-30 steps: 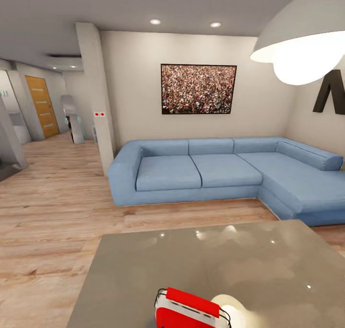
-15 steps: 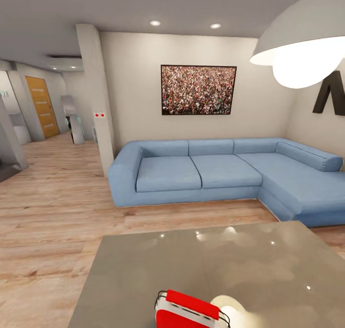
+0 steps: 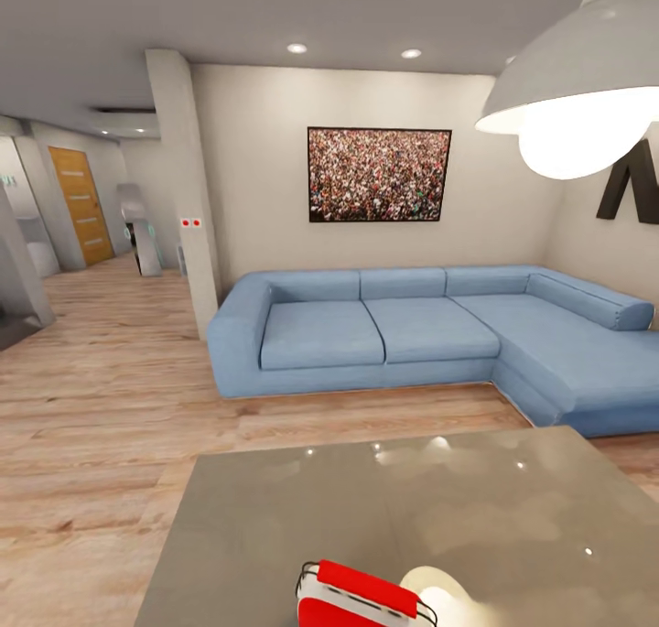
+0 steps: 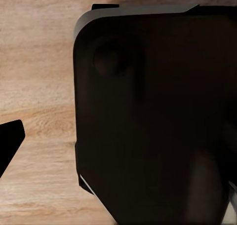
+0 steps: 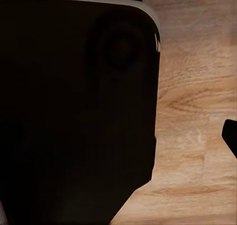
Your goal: Turn on the radio receiver that's on the table in the living room.
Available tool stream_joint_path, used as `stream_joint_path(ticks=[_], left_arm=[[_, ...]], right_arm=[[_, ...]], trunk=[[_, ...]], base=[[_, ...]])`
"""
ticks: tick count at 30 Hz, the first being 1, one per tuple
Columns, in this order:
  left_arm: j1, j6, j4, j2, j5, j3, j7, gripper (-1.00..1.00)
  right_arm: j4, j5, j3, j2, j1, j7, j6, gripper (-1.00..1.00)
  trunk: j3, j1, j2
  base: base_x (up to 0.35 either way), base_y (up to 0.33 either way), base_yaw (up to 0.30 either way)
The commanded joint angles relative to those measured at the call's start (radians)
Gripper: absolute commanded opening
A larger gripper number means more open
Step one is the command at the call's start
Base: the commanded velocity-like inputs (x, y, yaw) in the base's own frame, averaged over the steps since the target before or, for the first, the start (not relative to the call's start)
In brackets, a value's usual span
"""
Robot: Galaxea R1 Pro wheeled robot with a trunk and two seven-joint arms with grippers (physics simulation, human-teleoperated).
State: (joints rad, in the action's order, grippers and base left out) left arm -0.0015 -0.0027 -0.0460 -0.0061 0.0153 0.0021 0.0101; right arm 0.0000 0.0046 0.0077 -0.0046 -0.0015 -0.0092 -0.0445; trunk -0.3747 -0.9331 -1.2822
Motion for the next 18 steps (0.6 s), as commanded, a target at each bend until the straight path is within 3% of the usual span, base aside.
stream_joint_path(ticks=[1, 18], left_arm=[[0.0, 0.0, 0.0, 0.0, 0.0, 0.0, 0.0, 1.0], [0.0, 0.0, 0.0, 0.001, 0.0, -0.001, 0.0, 1.0]], right_arm=[[0.0, 0.0, 0.0, 0.0, 0.0, 0.0, 0.0, 1.0], [0.0, 0.0, 0.0, 0.0, 0.0, 0.0, -0.001, 1.0]], trunk=[[0.003, 0.004, 0.007], [0.057, 0.069, 0.126]], base=[[0.0, 0.0, 0.0], [0.0, 0.0, 0.0]])
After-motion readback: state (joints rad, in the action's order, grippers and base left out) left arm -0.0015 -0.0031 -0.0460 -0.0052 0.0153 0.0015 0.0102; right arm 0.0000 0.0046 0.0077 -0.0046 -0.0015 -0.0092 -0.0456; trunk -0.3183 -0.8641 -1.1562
